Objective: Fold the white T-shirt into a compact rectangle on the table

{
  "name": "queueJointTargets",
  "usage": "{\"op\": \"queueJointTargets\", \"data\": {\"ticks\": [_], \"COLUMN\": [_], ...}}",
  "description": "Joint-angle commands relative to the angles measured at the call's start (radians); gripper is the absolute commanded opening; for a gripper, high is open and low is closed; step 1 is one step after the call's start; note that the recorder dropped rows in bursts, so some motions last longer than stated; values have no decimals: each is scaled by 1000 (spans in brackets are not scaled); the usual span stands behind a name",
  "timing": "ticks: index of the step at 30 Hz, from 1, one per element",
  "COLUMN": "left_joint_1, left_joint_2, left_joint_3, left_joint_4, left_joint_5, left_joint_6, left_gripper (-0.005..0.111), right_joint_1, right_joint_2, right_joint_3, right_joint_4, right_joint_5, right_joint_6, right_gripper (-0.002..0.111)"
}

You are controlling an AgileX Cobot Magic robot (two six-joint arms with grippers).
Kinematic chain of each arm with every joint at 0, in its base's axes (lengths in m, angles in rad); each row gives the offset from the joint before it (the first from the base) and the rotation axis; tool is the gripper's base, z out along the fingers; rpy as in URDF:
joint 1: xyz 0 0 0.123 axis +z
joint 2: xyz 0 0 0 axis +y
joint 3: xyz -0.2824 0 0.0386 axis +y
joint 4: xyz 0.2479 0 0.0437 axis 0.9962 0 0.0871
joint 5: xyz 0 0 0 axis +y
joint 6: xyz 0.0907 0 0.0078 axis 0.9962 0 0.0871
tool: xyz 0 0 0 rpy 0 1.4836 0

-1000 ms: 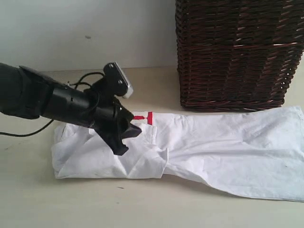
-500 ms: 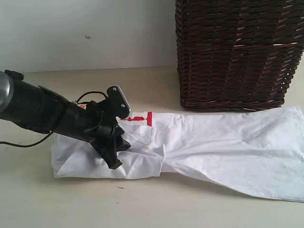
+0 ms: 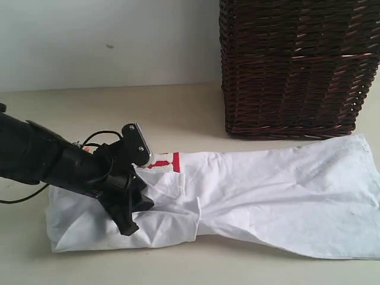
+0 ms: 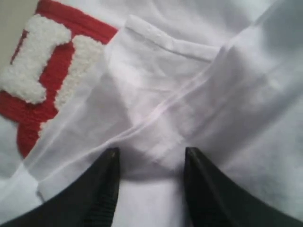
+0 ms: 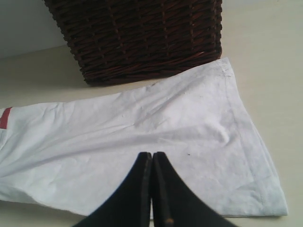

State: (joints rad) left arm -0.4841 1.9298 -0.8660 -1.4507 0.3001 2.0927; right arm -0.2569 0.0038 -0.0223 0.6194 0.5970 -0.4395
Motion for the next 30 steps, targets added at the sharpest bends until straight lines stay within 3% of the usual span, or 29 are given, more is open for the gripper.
{"op": "queueJointTargets", "data": {"ticks": [1, 8, 12, 19, 22, 30], "left_joint_1": [-3, -3, -3, -3, -3, 0], "left_joint_2": [-89, -214, -130, 38, 47, -213], "left_joint_3": [-5, -40, -33, -33, -33, -33], "left_joint_4": [27, -12, 12, 25, 48, 46], "left_joint_5": [0, -2, -13, -245, -261, -277], "left_joint_6": [2, 5, 4, 4, 4, -7], "left_gripper": [44, 44, 44, 44, 44, 44], "right_joint_1": [1, 1, 1, 1, 1, 1], "right_joint_2": [-4, -4, -4, -4, -4, -4], "right_joint_3": [5, 5, 5, 5, 5, 5], "right_joint_4": [3, 3, 3, 3, 3, 3], "right_joint_5": [-2, -2, -2, -2, -2, -2], "right_joint_6": [-3, -3, -3, -3, -3, -3], "right_gripper": [0, 0, 0, 0, 0, 0]}}
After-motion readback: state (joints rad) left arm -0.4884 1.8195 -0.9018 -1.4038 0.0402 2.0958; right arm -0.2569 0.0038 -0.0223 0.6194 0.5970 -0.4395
